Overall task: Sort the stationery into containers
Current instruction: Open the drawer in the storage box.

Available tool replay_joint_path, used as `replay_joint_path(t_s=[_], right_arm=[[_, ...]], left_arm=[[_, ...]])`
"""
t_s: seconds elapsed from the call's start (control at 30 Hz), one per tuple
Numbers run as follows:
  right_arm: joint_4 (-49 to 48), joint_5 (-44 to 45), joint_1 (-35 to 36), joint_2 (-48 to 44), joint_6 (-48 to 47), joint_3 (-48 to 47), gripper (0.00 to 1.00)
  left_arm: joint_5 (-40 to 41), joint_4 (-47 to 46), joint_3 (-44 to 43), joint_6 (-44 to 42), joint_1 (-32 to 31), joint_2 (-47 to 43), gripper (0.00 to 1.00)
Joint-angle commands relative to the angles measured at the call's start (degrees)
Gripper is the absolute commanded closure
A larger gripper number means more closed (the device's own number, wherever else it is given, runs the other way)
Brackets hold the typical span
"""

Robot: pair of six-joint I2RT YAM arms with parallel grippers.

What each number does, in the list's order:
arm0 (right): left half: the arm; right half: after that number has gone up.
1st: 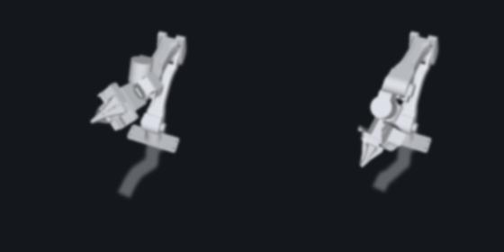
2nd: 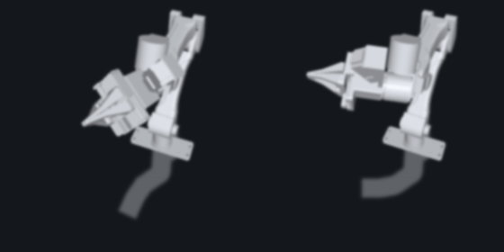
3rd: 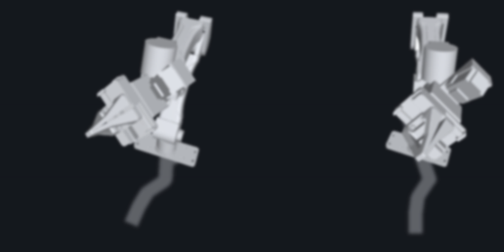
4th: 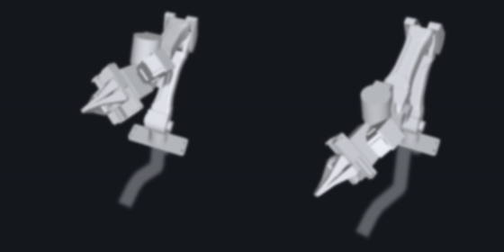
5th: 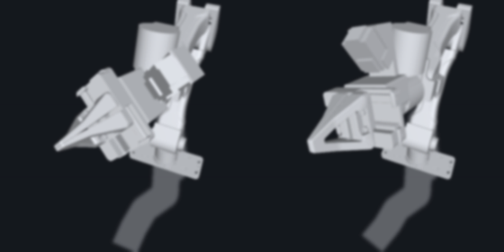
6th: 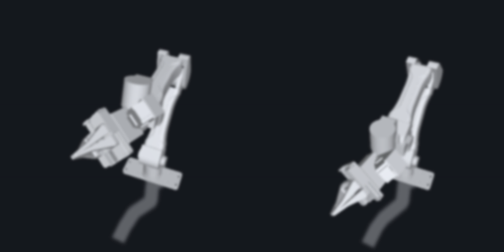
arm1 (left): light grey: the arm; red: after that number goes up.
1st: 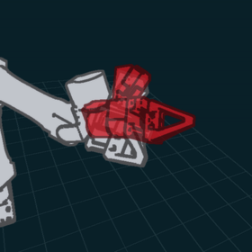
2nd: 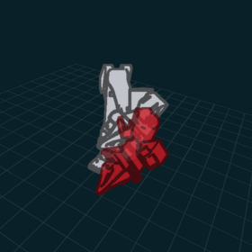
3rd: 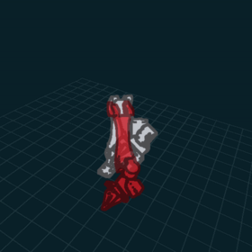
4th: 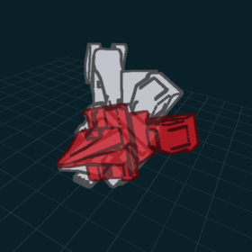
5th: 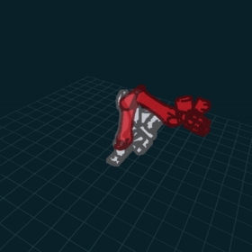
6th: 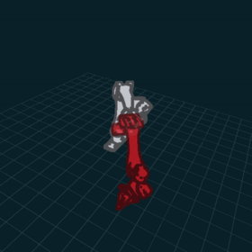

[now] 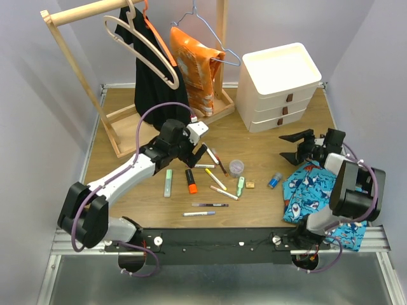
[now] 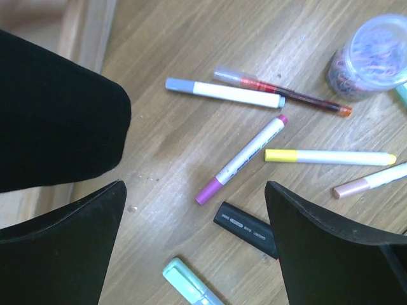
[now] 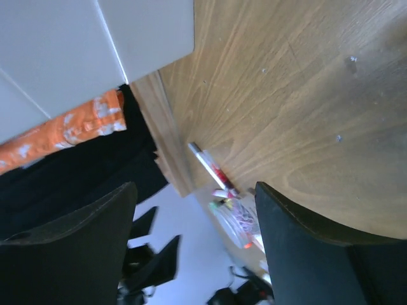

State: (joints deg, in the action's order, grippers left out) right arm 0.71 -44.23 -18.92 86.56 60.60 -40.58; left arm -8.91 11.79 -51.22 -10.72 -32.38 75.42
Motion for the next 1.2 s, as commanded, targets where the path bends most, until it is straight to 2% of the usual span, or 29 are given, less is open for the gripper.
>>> replay_joint_path(t_s=[0.0, 0.03, 0.07, 0.1, 0.2, 0.3, 0.53, 0.73, 1.17], right_arm=[[-26.8, -6.1, -1.6, 6.0, 14.8, 4.7, 0.25], [-29.9, -5.1, -1.7, 8.3, 17.1, 5.4, 0.28], [-33.6, -4.9, -1.7, 9.7, 18.3, 6.0, 0.38], [-41.2, -4.9, -1.8, 11.2, 19.4, 6.3, 0.42], [-53.6, -3.8, -2.2, 16.0, 22.5, 6.5, 0.47], [-60.9, -2.3, -2.2, 19.5, 20.8, 5.0, 0.47], [-63.1, -2.4, -2.3, 28.2, 14.1, -2.0, 0.43], [-64.5, -2.3, -2.3, 33.0, 11.5, -4.8, 0.46], [-67.8, -1.1, -1.0, 39.5, 10.3, -7.8, 0.52]], left_arm=[[-0.9, 0.6, -3.2, 0.8, -0.2, 5.8, 0.01], [-0.7, 0.8, -4.8, 1.4, -0.1, 6.8, 0.01], [-0.8, 1.0, -5.6, 2.0, -0.1, 7.8, 0.01], [-0.9, 1.1, -6.3, 2.8, 0.0, 8.7, 0.01], [-1.5, 1.3, -8.7, 3.5, 0.4, 11.9, 0.01], [-2.0, 1.7, -11.1, 3.5, 0.5, 15.4, 0.01], [-2.3, 2.2, -16.5, 4.8, 0.9, 20.5, 0.01], [-2.4, 2.8, -20.2, 6.1, 1.3, 23.0, 0.01], [-3.3, 3.2, -21.3, 5.8, 2.1, 24.3, 0.01]])
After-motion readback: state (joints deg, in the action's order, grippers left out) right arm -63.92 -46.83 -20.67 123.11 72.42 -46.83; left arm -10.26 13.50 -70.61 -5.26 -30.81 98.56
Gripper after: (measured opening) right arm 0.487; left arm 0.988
